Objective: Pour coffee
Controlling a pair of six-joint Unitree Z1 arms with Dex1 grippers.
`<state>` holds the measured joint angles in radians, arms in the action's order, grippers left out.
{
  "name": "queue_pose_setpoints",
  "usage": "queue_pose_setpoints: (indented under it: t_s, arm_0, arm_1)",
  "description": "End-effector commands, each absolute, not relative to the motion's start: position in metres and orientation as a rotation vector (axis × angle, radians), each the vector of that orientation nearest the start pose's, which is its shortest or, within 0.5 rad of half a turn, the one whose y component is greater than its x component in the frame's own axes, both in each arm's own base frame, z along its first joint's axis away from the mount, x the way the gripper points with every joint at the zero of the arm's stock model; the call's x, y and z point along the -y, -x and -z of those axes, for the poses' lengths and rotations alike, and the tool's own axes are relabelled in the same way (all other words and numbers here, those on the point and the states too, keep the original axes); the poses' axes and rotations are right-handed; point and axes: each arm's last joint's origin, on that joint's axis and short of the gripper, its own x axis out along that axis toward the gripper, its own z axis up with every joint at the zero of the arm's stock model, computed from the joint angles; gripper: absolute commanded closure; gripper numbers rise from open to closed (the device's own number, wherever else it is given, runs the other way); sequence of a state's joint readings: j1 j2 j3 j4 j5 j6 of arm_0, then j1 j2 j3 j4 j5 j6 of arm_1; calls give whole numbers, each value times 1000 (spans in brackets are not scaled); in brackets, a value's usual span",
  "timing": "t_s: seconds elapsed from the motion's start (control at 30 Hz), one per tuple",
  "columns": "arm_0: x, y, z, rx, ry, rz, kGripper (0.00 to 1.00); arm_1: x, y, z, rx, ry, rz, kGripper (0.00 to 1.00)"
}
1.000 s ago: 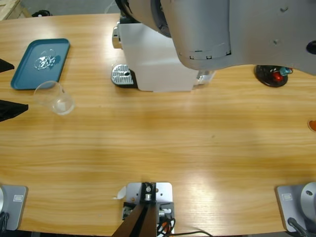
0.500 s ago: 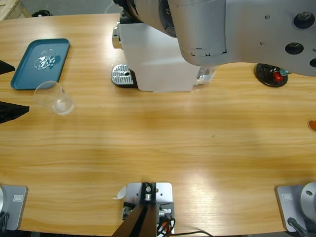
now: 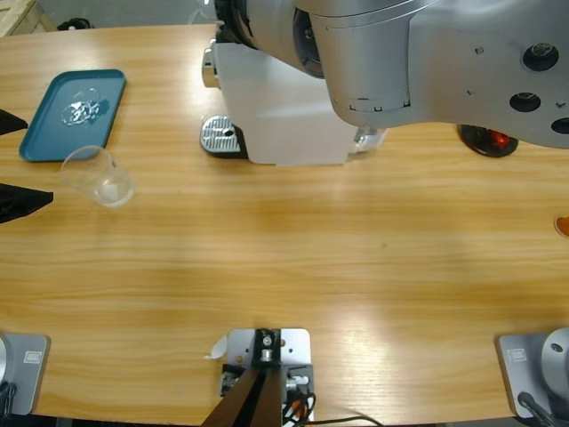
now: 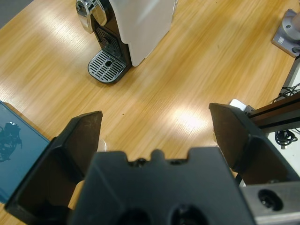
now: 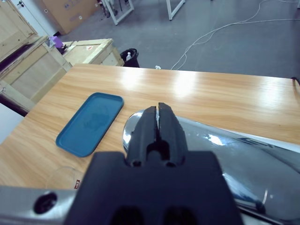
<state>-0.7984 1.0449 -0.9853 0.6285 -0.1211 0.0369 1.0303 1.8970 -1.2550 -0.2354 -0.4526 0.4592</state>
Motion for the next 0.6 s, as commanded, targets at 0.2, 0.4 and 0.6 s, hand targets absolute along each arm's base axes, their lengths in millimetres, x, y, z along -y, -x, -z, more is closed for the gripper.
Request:
queue_pose_setpoints:
  t_s: [0.2, 0.4, 0.6]
  arm_0:
    - [95, -84, -363, -698, -296, 903, 0]
    - [97, -85, -362, -708, -298, 901, 0]
    - [99, -87, -361, -715, -301, 900, 0]
  arm_1:
    - [-351, -245, -163, -782, 117, -380, 1000]
    - [-343, -245, -153, -853, 164, -341, 1000]
    - [-341, -245, -160, -844, 184, -354, 1000]
